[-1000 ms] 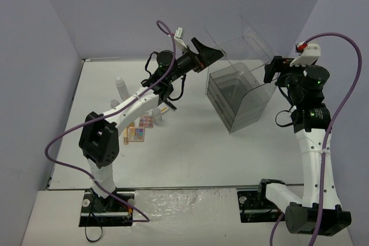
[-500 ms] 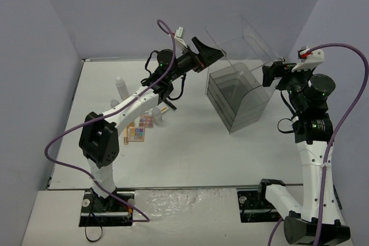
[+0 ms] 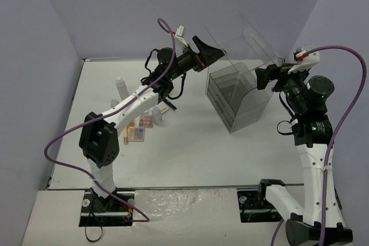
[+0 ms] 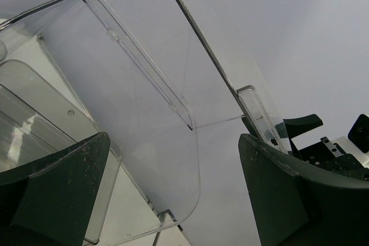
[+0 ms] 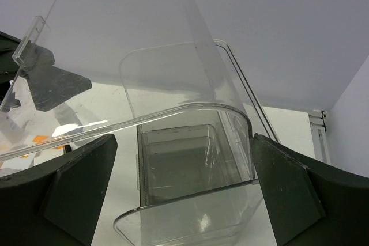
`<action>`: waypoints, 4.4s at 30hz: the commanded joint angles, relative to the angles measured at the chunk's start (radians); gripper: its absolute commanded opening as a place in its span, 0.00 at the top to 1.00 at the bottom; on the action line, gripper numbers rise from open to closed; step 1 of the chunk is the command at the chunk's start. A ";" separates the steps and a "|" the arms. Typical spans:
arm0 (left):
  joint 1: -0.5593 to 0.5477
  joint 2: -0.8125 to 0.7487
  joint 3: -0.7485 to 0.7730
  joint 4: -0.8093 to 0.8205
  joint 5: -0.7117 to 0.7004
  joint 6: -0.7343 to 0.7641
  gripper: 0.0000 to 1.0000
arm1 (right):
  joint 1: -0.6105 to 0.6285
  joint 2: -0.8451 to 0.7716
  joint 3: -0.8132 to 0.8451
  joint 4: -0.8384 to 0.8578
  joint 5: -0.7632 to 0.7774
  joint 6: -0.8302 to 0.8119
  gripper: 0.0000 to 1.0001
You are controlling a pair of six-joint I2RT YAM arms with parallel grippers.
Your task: Organize the makeup
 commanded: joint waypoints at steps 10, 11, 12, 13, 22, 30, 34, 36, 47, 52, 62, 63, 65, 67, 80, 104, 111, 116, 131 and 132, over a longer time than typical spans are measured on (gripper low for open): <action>-0.007 -0.011 0.102 0.044 0.012 0.000 0.07 | 0.046 -0.008 0.091 0.106 -0.007 -0.035 0.00; -0.007 -0.010 0.102 0.042 0.012 0.000 0.07 | 0.049 -0.005 0.096 0.106 0.001 -0.035 0.00; -0.007 -0.008 0.102 0.042 0.012 -0.001 0.07 | 0.050 -0.005 0.097 0.106 0.012 -0.035 0.00; -0.007 -0.007 0.102 0.041 0.012 -0.002 0.07 | 0.050 -0.005 0.098 0.106 0.022 -0.035 0.00; -0.007 -0.019 0.093 0.008 0.017 0.024 0.03 | 0.050 -0.001 0.096 0.129 0.094 -0.034 0.00; -0.003 -0.107 0.014 -0.168 -0.014 0.227 0.03 | 0.050 0.009 0.094 0.152 0.115 -0.025 0.00; 0.007 -0.192 -0.031 -0.351 -0.097 0.396 0.03 | 0.050 0.018 0.095 0.165 0.123 -0.022 0.00; 0.016 -0.243 -0.054 -0.424 -0.151 0.508 0.03 | 0.050 0.024 0.094 0.170 0.122 -0.019 0.00; 0.140 -0.360 -0.226 -0.545 -0.416 0.809 0.03 | 0.050 0.036 0.083 0.190 0.102 0.008 0.00; 0.201 -0.321 -0.294 -0.448 -0.438 0.866 0.03 | 0.050 0.033 0.077 0.191 0.098 0.006 0.00; 0.238 -0.198 -0.326 -0.268 -0.425 0.962 0.03 | 0.050 0.030 0.069 0.192 0.094 0.006 0.00; 0.240 -0.185 -0.323 -0.263 -0.422 0.962 0.03 | 0.050 0.029 0.068 0.192 0.094 0.006 0.00; 0.239 -0.161 -0.318 -0.236 -0.417 0.961 0.03 | 0.050 0.028 0.067 0.190 0.092 0.005 0.00; 0.239 -0.147 -0.315 -0.225 -0.422 0.963 0.03 | 0.050 0.027 0.064 0.191 0.091 0.005 0.00; 0.239 -0.007 -0.262 -0.193 -0.459 0.999 0.10 | 0.050 0.031 0.061 0.191 0.071 0.014 0.00; 0.239 0.075 -0.234 -0.122 -0.449 0.972 0.52 | 0.050 0.033 0.059 0.190 0.054 0.017 0.00; 0.237 0.017 -0.234 -0.119 -0.458 1.002 0.86 | 0.050 0.024 0.053 0.188 0.055 0.015 0.00; 0.234 -0.058 -0.210 -0.142 -0.445 1.016 0.94 | 0.050 0.026 0.052 0.188 0.051 0.017 0.00; 0.074 -0.185 -0.032 -0.261 -0.287 0.988 0.96 | 0.050 0.030 0.043 0.188 0.052 0.012 0.00; 0.061 -0.184 -0.021 -0.261 -0.281 0.984 0.96 | 0.050 0.030 0.042 0.188 0.052 0.012 0.00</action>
